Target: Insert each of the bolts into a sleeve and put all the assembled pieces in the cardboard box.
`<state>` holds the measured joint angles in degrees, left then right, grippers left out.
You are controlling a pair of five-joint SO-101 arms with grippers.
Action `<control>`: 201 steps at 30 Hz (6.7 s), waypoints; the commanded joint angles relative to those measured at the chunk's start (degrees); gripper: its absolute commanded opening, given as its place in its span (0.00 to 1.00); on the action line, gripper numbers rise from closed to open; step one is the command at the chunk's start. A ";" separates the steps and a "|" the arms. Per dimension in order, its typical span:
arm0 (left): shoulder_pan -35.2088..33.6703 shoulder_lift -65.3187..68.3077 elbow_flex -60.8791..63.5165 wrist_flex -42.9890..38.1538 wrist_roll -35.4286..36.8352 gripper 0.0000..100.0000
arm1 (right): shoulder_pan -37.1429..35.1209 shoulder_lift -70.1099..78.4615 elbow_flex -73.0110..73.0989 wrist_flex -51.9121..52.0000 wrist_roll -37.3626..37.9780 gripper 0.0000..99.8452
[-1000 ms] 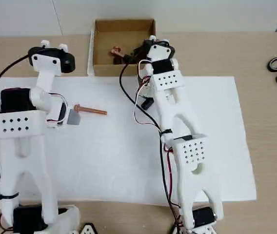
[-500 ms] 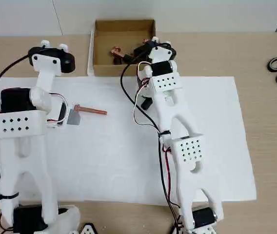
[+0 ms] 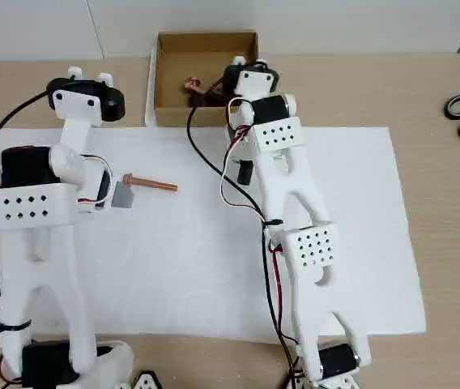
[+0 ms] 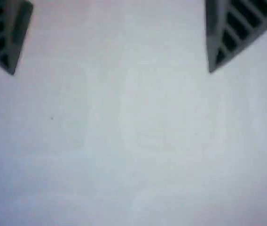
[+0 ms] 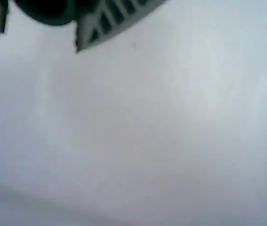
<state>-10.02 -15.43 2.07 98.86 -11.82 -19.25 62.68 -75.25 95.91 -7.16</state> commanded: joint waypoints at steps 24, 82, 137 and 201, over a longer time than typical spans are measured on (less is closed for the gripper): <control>0.26 -0.26 1.98 0.88 0.35 0.25 | 0.48 -8.92 13.27 0.75 10.29 0.15; 0.09 6.33 -4.44 1.67 11.16 0.25 | 2.24 -26.68 24.26 0.31 11.25 0.02; 7.56 53.19 -35.56 -8.53 68.22 0.11 | 1.98 -26.95 24.35 0.48 10.99 0.02; 3.60 67.34 -52.62 1.58 12.75 0.01 | 2.24 -26.86 24.35 0.48 10.99 0.02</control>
<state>-6.07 52.79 -48.84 99.21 1.27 -17.49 40.26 -48.97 95.82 3.65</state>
